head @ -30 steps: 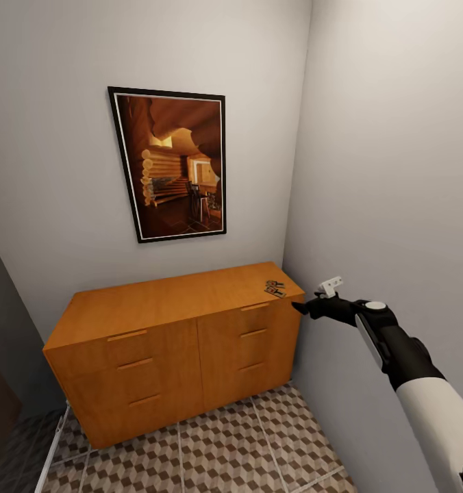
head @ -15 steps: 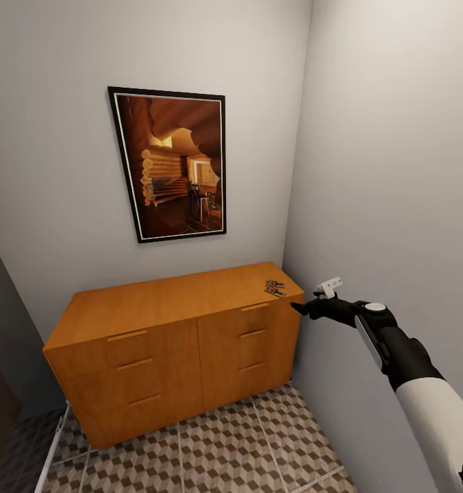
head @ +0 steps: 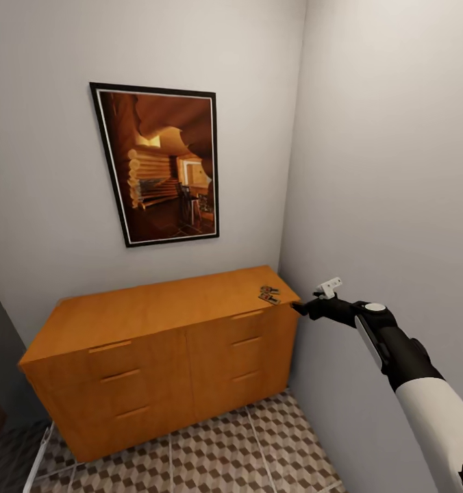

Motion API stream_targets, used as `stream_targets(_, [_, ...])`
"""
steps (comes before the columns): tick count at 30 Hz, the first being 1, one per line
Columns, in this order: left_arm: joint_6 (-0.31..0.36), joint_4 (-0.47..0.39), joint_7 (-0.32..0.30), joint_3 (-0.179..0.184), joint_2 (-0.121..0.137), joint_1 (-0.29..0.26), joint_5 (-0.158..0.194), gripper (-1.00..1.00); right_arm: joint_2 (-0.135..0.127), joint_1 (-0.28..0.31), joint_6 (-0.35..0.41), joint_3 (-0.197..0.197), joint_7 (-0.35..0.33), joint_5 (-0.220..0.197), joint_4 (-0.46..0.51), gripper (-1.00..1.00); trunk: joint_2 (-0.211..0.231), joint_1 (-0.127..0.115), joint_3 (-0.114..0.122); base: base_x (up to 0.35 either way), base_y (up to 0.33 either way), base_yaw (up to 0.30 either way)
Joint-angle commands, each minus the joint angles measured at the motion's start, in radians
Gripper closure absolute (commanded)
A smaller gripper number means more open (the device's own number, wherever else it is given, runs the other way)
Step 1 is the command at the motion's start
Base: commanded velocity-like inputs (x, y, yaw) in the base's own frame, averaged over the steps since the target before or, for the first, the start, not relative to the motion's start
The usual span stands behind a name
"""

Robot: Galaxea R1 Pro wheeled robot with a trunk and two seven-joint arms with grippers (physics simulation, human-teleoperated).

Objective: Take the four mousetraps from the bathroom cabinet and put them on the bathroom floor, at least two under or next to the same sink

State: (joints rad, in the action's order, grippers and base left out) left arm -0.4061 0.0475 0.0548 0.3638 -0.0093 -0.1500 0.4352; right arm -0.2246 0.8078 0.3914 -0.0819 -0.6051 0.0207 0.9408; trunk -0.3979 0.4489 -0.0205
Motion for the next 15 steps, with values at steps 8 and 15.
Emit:
stream_targets(8, [-0.006,0.005,0.004,0.009,0.000,-0.002,0.003,-1.00,0.000,0.001,0.004,-0.002,-0.001,0.002,-0.009,-1.00,-0.002,0.001,-0.002,0.236,-0.226,0.000])
stream_targets(15, [-0.006,0.010,0.004,0.009,0.001,-0.002,0.004,-1.00,0.001,0.001,0.004,-0.002,-0.002,0.002,-0.038,-1.00,-0.002,0.001,-0.002,0.210,-0.189,0.000])
